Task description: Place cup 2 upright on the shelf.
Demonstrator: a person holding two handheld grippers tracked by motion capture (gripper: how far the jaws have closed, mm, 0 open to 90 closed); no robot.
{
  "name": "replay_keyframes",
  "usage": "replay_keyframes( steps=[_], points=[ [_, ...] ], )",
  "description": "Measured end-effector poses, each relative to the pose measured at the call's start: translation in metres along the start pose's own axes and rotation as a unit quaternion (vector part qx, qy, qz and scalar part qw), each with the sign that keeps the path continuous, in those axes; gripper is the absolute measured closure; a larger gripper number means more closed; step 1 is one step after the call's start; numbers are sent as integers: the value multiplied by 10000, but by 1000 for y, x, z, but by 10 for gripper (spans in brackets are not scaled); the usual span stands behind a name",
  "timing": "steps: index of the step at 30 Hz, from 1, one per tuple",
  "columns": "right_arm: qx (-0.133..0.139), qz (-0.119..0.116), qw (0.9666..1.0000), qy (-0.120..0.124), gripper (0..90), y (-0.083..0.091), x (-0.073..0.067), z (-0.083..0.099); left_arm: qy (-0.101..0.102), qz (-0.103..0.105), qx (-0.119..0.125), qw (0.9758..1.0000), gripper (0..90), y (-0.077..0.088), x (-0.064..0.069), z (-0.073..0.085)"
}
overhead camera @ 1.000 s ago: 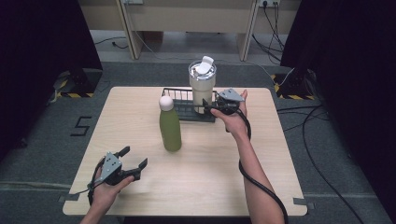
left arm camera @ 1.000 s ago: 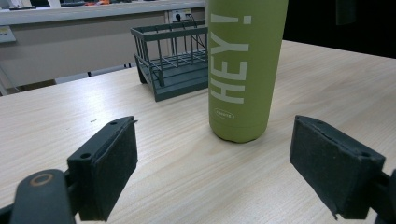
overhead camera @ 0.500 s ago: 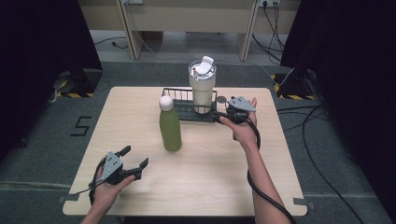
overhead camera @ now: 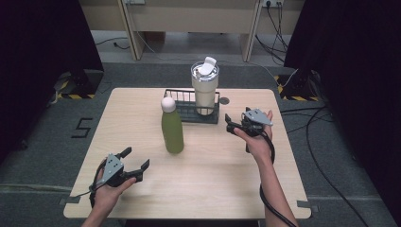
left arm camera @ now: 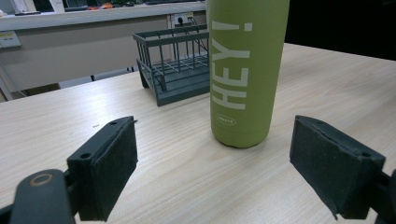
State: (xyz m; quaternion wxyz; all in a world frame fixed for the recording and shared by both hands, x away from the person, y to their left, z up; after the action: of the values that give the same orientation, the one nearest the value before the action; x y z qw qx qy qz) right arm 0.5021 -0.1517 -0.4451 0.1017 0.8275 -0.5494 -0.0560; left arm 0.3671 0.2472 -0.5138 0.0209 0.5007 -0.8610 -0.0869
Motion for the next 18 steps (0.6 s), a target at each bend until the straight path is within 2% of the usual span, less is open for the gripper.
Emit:
replay_keyframes(
  steps=[11, 18],
  points=[
    [6, 101, 9999, -70, 145, 29, 11, 15, -38, -48, 24, 10000, 146, -3, 1, -2],
    [9, 177, 9998, -38, 146, 46, 10, 24, -78, -1, 63, 9999, 146, -3, 3, -4]
  ],
)
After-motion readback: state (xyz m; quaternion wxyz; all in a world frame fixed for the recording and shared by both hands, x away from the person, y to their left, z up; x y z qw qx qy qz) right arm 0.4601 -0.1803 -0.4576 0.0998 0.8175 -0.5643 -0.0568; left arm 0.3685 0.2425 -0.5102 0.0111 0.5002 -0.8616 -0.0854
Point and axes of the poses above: each handheld gripper's, and its own axes: y roughly backward along the jaws, z roughly out of its underside, x roughly to its right, the point moved 4 cm from there along -y, roughly forward along the jaws, and after that the axes turned 1 degree about -z, right-handed, at the moved point
